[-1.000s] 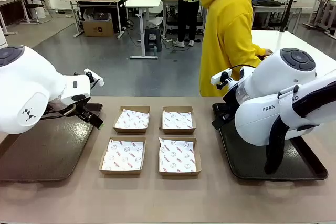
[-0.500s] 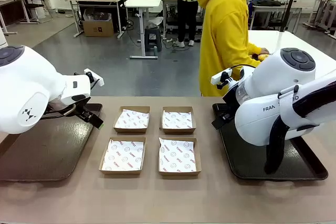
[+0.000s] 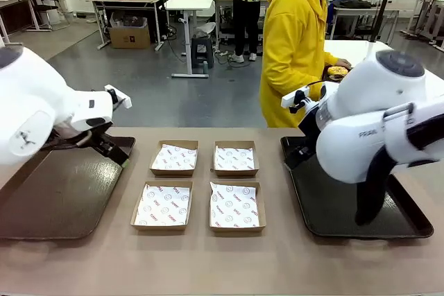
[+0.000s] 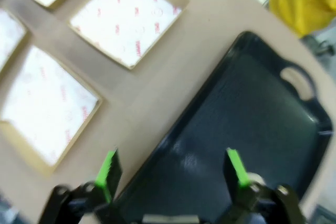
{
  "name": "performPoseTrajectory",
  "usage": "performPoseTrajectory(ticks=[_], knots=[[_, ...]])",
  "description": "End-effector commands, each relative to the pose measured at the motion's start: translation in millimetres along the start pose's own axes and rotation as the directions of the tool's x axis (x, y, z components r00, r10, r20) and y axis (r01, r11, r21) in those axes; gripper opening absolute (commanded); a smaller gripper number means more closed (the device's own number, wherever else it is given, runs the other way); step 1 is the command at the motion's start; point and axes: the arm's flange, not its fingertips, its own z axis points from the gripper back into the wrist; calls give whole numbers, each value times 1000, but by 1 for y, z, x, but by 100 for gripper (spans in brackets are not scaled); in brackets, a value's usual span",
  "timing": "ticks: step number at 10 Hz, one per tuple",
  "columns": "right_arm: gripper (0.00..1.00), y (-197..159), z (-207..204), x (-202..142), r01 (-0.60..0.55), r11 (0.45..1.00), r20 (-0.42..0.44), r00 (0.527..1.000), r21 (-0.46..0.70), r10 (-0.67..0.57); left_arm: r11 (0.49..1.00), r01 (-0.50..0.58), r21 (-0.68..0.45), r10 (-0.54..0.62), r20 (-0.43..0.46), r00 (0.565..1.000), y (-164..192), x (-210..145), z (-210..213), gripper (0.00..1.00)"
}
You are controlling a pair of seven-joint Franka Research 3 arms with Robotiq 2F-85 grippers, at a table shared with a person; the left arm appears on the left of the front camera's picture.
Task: Individually package the donuts and arrange them on the tray.
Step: Pick up one Paper togo box.
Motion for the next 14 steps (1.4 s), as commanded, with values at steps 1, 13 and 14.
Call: performPoseTrajectory(ticks=[1,13,14], knots=[[100,29,73,-95,-4,1000,-79,997,-12,3,999,40,-8,-40,-51,998,-18,-104,72,100],[100,4,150,-54,201,952,-93,979,229,-184,919,-238,-315,222,-86,971,25,-39,133,100],[100,-18,150,-77,355,821,-20,921,448,-388,763,-410,-500,417,-105,903,45,-51,131,100]])
